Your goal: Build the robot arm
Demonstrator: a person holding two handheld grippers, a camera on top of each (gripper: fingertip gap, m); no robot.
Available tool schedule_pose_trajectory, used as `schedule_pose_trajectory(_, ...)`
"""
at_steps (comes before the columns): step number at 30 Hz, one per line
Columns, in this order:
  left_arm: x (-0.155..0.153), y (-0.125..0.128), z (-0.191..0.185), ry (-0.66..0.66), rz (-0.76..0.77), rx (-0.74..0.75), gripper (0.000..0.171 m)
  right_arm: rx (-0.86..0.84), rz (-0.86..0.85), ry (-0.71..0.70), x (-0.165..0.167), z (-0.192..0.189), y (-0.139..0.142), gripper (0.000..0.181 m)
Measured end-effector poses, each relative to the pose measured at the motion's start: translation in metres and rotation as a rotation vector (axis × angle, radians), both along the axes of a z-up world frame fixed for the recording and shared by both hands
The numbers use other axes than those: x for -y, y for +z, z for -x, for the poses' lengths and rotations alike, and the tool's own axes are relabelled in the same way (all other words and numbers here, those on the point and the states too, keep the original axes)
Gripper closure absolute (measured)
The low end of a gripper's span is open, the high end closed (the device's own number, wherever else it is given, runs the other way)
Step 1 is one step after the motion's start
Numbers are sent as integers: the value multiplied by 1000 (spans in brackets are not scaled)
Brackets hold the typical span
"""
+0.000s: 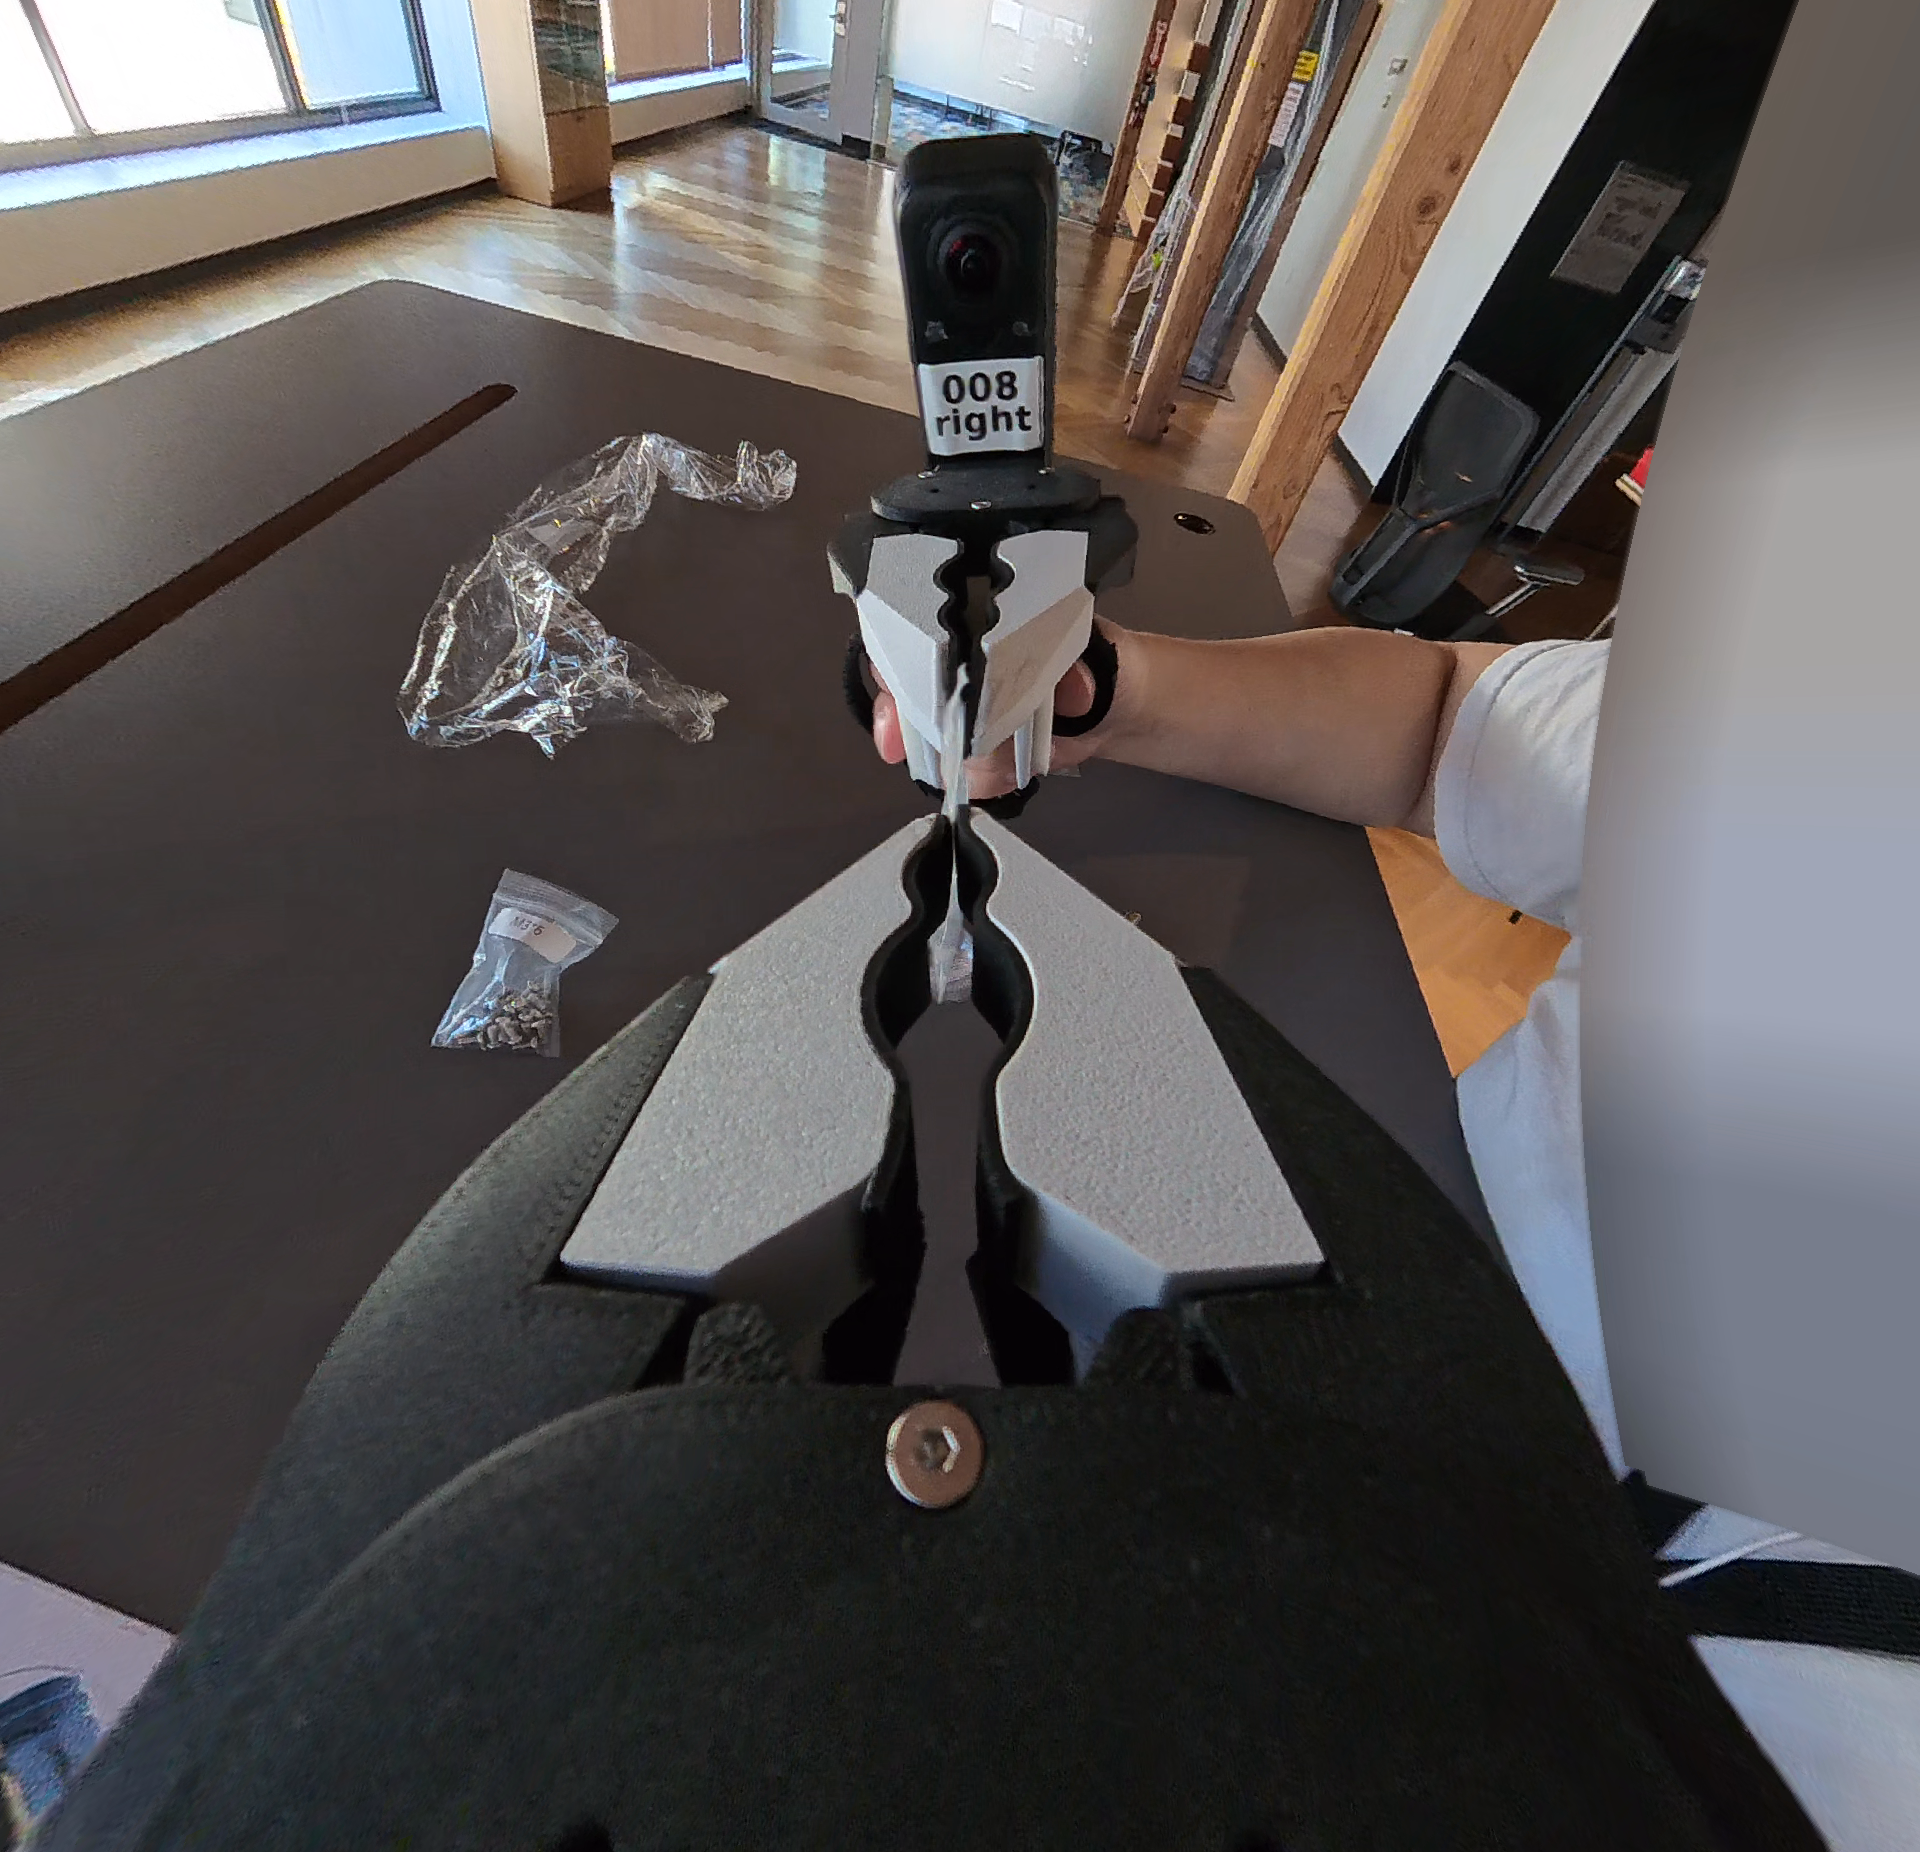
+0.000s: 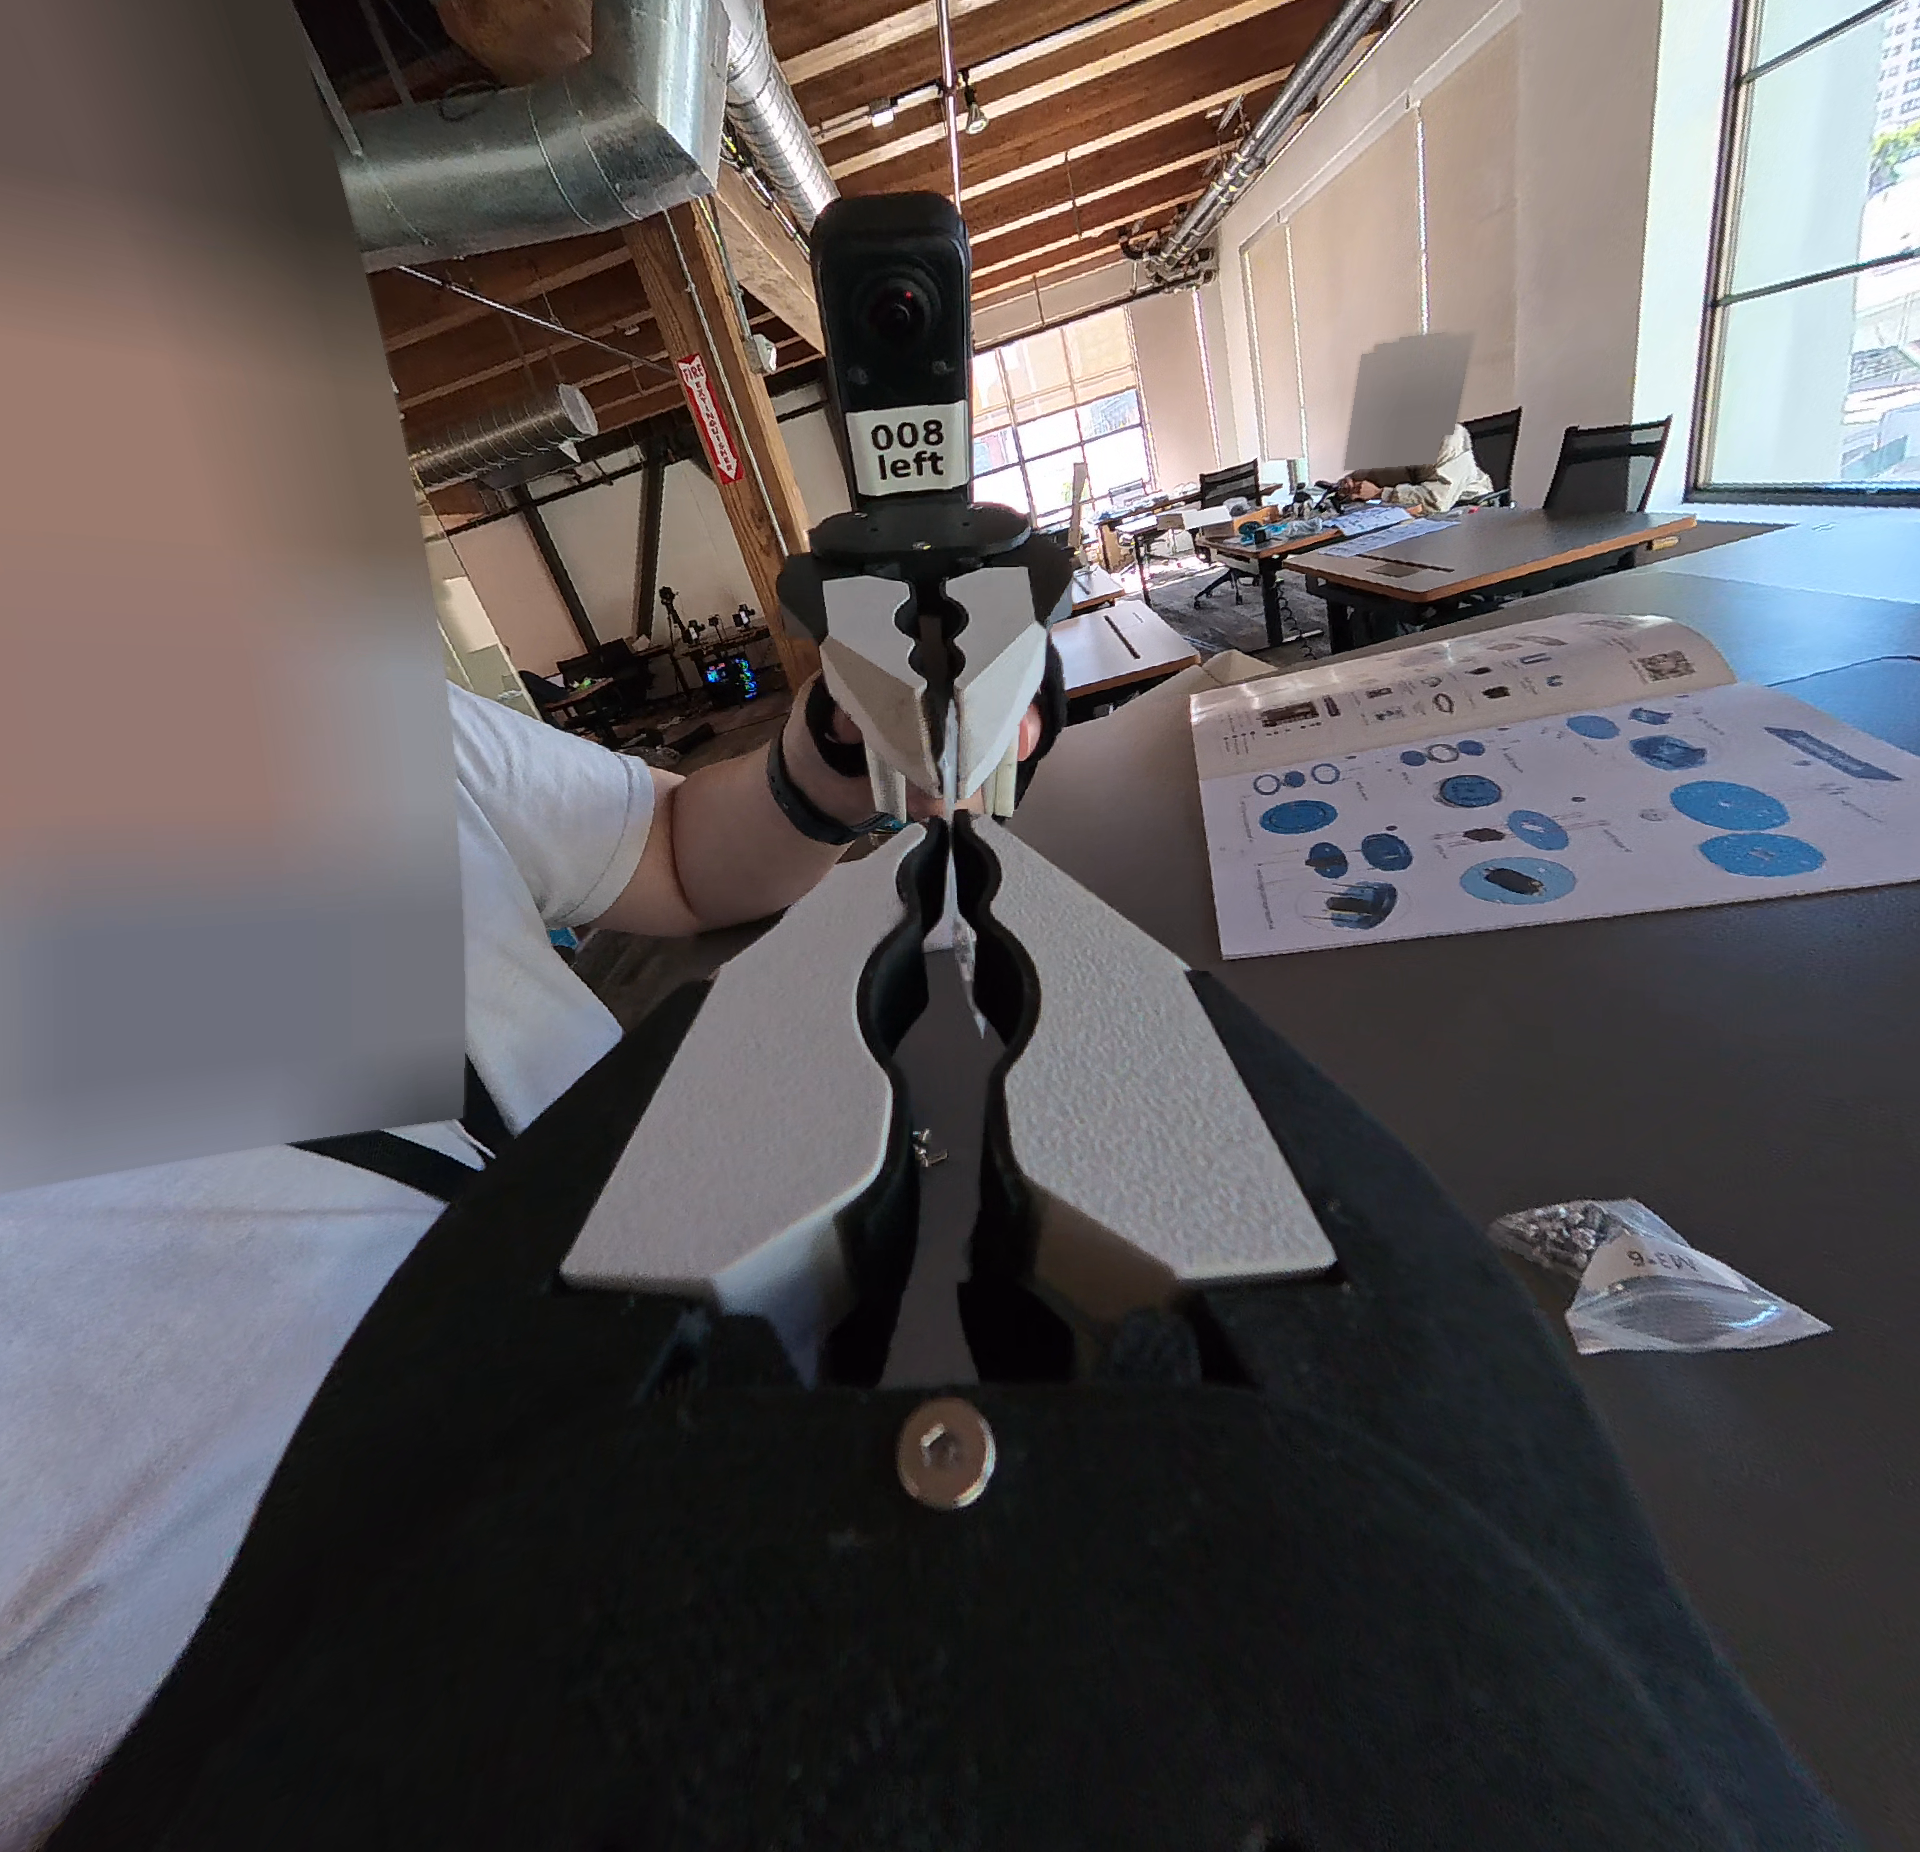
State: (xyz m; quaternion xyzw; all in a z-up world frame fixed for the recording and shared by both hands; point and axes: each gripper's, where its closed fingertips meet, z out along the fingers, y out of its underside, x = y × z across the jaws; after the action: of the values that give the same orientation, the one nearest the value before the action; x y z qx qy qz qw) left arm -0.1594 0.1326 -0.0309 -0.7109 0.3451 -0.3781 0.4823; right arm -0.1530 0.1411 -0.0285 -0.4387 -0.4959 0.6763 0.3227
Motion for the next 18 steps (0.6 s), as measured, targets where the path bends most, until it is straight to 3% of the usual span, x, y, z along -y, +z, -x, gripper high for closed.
schedule_pose_trajectory(18,1,-3,0,19,-74,-95,171,-1,-52,-3,6,-1,2,181)
